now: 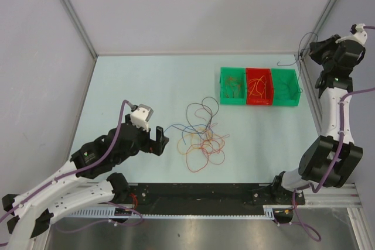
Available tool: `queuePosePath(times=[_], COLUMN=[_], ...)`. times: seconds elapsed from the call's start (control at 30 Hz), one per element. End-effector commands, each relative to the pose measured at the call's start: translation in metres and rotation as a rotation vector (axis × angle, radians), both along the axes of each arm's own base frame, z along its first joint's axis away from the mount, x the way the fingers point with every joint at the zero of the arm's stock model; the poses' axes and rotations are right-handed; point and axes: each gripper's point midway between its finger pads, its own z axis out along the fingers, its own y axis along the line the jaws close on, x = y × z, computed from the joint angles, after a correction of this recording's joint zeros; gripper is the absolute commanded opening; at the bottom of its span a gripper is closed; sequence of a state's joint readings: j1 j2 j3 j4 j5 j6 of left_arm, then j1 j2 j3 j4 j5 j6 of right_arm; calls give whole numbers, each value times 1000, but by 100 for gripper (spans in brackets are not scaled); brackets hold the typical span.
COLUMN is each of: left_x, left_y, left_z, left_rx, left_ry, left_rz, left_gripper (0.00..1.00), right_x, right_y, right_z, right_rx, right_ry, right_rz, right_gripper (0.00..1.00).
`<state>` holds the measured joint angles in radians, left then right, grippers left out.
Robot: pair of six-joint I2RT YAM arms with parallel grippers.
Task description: Untangle the cables
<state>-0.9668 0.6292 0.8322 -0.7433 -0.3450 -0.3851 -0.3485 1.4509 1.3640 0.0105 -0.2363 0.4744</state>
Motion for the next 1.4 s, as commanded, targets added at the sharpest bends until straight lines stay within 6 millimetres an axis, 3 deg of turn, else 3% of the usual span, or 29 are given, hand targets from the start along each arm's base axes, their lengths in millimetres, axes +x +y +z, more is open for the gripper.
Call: queuePosePath(times=[0.0, 0.33, 0.67, 1.13, 1.37], left_x=[3, 4, 6, 8, 8], left_y=[-1, -2, -3, -4, -3], left_z=[5, 3, -1, -4, -3], left_rx=[-24, -14, 4, 8, 4], left_ry=[-12, -7, 5, 15, 11], left_rz=[14, 17, 20, 17, 20], left_gripper=[100, 100, 100, 100, 100], right_x=[7, 34, 54, 49, 38], right_y=[4, 1, -7, -13, -36], right_z=[18, -31, -65, -116, -143], right_rx=[16, 42, 37, -10, -29], right_ry=[-60, 21, 61, 207, 302], right_rz=[43, 91, 93, 62, -110], right_gripper=[0, 0, 0, 0, 0])
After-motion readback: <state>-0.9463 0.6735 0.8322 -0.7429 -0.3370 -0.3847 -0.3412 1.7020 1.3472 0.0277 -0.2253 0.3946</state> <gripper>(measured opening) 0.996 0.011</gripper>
